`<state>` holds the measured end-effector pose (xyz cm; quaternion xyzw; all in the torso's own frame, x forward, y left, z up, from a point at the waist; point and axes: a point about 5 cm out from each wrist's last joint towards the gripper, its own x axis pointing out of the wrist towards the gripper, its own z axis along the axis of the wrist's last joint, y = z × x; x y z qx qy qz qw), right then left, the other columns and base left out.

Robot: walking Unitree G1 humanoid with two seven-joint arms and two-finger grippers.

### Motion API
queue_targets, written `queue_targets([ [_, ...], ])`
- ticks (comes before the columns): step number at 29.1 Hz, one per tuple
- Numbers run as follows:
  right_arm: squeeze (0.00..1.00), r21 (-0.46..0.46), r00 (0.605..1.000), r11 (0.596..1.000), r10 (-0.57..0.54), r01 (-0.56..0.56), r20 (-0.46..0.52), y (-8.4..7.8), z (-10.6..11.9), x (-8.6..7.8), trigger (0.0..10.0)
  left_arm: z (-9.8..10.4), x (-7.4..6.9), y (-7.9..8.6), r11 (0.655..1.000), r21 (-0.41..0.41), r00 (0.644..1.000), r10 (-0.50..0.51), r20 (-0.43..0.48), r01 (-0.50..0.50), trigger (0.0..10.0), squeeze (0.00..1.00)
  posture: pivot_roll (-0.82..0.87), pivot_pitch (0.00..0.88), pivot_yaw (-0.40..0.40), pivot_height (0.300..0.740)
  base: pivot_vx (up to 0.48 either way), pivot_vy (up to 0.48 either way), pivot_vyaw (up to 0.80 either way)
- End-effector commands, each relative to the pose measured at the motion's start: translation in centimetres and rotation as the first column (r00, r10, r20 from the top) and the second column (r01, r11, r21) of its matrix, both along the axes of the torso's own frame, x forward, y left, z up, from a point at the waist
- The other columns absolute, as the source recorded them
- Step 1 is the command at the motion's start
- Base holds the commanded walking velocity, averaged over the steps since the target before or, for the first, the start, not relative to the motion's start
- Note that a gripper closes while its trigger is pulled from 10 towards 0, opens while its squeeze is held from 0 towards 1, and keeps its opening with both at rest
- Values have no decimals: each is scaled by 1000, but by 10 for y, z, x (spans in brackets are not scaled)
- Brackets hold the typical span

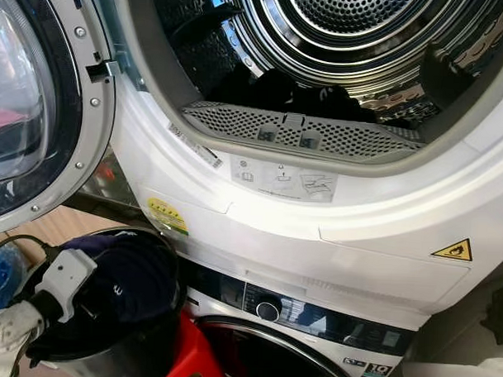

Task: Clothes washing

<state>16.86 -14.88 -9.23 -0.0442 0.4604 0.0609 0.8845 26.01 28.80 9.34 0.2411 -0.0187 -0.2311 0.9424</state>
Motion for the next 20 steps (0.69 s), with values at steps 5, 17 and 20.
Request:
queue_targets([
  [5,0,9,1000,1000,-1,1,-13,2,-3,-7,10000,17,-25,-31,980,-31,979,-195,58,197,0,0,21,20,117,740,0,0,0],
  [17,0,-2,999,1000,30,-30,-27,1,-3,-8,10000,74,-42,-82,870,-109,873,-487,-27,481,0,0,67,25,99,740,0,0,0],
  [20,0,2,999,1000,28,-28,-24,1,-3,-7,10000,80,-44,-92,828,-148,826,-556,-89,541,0,0,66,23,99,740,0,0,0],
])
